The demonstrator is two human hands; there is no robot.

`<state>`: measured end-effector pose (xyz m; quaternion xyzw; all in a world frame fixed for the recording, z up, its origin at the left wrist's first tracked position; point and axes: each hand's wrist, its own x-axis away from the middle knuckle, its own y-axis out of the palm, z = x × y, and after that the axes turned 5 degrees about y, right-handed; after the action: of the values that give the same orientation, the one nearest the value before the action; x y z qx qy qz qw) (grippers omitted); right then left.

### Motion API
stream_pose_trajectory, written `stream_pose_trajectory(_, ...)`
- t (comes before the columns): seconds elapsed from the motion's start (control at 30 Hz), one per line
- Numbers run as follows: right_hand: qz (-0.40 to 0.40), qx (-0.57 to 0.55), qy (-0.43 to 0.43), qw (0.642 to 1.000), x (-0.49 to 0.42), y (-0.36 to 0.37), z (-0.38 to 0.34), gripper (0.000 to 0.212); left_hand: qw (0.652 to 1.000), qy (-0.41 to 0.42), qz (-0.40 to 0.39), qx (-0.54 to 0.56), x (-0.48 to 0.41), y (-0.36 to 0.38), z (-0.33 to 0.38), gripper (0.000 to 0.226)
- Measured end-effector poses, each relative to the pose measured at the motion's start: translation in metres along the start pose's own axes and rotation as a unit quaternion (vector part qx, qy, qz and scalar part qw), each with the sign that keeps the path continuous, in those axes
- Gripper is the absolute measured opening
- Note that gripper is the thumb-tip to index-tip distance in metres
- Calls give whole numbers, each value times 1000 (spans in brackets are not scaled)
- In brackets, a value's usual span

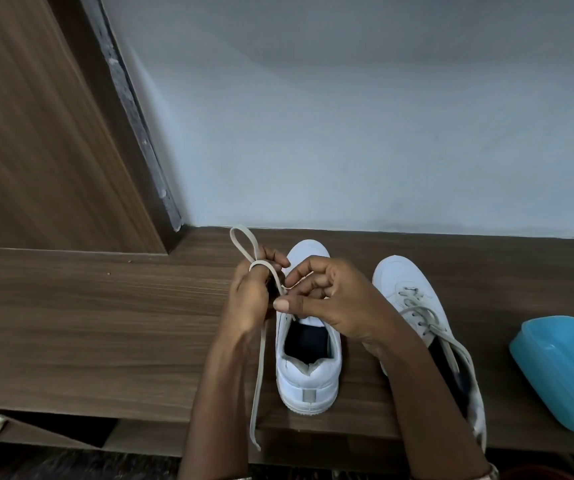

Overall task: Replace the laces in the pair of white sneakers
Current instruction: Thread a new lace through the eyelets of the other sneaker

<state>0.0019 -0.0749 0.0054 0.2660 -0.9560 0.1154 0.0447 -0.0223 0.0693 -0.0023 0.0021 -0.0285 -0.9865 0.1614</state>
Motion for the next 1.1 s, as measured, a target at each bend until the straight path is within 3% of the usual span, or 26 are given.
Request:
stream_pose_trajectory(0.2, 31, 8, -15, 999, -4, 5, 2, 19, 999, -32, -27, 33, 1, 0, 1, 19)
stream_pose_trajectory(0.27, 55, -27, -21, 998, -3, 1, 0, 17, 996, -52, -47, 54, -1, -5, -2, 15)
stream_pose_trajectory(0.33, 108, -83, -26, 990, -3, -5, 0, 12, 990, -72, -60, 109, -2, -10, -5, 32)
stream_pose_trajectory(0.43, 165, -168, -45, 971, -5, -16, 3, 10, 977, -88, -41, 188, -5, -16, -6, 28)
stream_pose_trajectory(0.57, 194, -211, -48, 957, -5, -23, 7, 11, 972, -110, -7, 206, -7, -23, -13, 37)
stream_pose_trajectory(0.67, 203, -246, -67, 946, -4, -25, 6, 13, 984, -107, 59, 129, -8, -23, -11, 35)
stream_pose_trajectory(0.77, 187, -241, -79, 949, -1, -27, 3, 19, 991, 33, 127, -39, -7, -25, -8, 23)
stream_pose_trajectory(0.87, 150, -169, -61, 972, 1, -24, 1, 18, 980, 172, 31, -91, -2, -26, 4, 22)
stream_pose_trajectory(1.0, 77, -90, -62, 991, -1, -13, 1, 9, 965, 177, -171, -92, 13, -13, 17, 32)
stream_pose_trajectory(1.1, 36, -28, -82, 996, -2, -11, 3, 7, 957, 164, -216, -103, 12, -12, 12, 33)
